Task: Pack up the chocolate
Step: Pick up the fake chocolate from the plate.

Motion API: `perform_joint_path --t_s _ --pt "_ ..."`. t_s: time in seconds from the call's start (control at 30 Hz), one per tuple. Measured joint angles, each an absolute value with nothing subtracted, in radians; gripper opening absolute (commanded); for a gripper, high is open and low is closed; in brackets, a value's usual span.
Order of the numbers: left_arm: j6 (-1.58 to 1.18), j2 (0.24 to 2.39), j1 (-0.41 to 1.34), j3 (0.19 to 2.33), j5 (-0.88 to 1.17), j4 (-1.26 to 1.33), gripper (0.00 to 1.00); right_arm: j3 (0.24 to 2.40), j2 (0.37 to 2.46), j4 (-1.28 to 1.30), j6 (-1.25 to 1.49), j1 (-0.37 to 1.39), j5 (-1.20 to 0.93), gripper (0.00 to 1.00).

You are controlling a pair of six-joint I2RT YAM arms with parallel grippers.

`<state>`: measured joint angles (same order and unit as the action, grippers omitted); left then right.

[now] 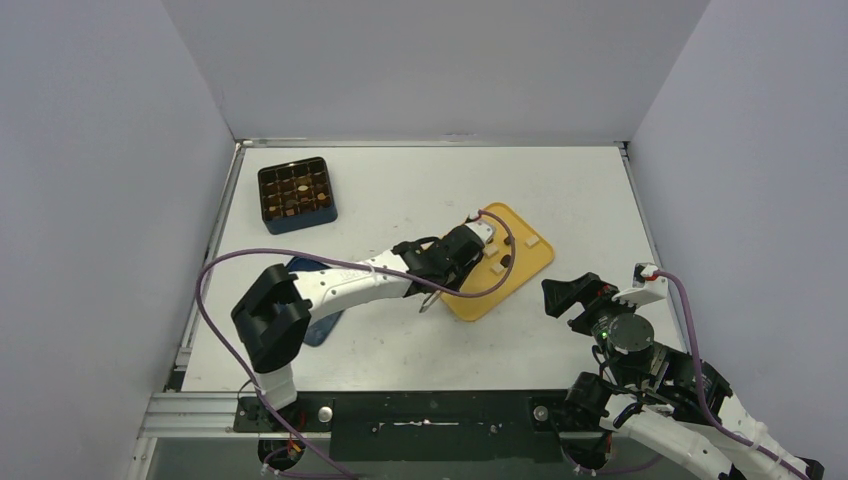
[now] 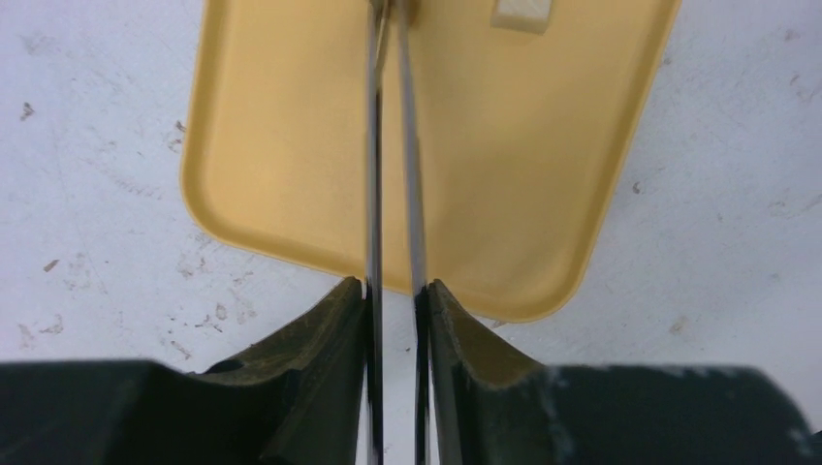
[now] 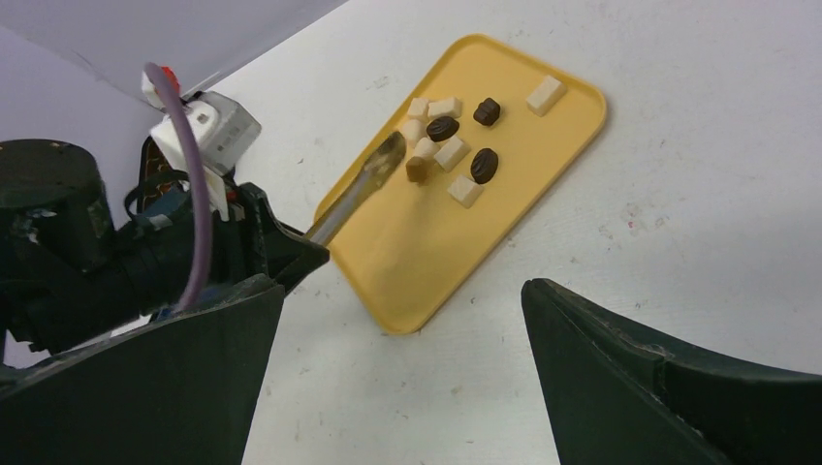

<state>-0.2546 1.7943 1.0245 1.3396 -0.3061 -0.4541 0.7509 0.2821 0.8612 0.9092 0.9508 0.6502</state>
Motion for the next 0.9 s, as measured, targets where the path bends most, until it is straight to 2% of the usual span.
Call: perform_joint_path --t_s 0.2,0.5,0.67,0.9 --pt "-0.252 1.736 0.976 1.407 -0.332 -0.503 0.23 0.751 0.282 0.861 0.909 0.951 0.65 1.0" --pt "-0.25 1.641 0.712 1.426 -0.304 -0.532 0.27 0.751 0.281 0.861 0.908 0.951 0.65 1.0" --pt "-0.251 1.614 0.727 1.416 -0.215 -0.53 0.31 0.749 0.277 0.86 0.907 0.951 0.65 1.0" --pt "-0.239 1.607 0.849 1.352 -0.157 -0.524 0.35 0.748 0.275 0.86 0.905 0.951 0.65 1.0"
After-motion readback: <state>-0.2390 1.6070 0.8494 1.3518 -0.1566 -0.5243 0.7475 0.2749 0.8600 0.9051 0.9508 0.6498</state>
